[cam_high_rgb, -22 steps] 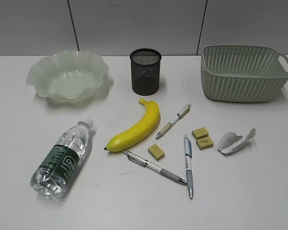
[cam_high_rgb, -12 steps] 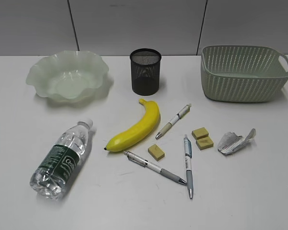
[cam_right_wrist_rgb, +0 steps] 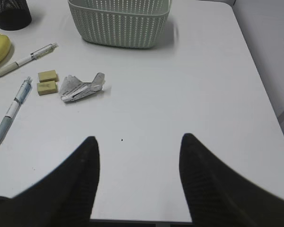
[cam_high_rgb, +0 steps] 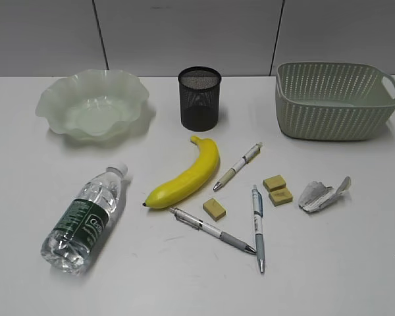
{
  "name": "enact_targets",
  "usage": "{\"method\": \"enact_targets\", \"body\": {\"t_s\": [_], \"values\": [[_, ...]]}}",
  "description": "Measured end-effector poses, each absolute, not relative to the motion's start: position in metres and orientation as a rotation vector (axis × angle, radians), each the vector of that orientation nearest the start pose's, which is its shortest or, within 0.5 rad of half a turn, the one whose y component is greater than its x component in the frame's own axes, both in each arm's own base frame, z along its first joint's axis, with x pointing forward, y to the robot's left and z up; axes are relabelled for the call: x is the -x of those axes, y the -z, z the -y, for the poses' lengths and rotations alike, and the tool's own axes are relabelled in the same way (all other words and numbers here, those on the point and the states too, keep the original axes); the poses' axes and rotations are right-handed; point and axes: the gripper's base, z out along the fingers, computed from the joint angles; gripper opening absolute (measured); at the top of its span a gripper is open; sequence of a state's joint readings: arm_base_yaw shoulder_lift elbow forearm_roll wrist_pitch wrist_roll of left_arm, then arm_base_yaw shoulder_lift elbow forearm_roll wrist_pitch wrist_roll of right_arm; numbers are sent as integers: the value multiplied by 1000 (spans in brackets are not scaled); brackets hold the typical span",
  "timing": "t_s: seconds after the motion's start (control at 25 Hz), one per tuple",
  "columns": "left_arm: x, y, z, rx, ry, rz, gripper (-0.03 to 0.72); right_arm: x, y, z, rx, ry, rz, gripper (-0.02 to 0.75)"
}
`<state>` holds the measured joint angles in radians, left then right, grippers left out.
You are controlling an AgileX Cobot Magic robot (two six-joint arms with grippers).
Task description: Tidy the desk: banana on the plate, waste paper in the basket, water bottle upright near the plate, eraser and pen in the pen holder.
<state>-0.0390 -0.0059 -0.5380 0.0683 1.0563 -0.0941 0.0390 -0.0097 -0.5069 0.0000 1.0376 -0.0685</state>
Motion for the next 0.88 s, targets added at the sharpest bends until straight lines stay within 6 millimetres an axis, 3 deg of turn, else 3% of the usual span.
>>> {"method": "enact_targets", "body": {"t_s": [0.48, 0.64, 0.88], "values": [[10, -288, -6, 60, 6, -1993, 237, 6, -281, 0, 108, 19, -2002, 435], [10, -294, -1, 50, 84, -1964, 237, 6, -281, 0, 108, 19, -2002, 435], [-29, -314, 8, 13, 186, -1966, 239, 6, -281, 0, 108, 19, -2002, 435]]}}
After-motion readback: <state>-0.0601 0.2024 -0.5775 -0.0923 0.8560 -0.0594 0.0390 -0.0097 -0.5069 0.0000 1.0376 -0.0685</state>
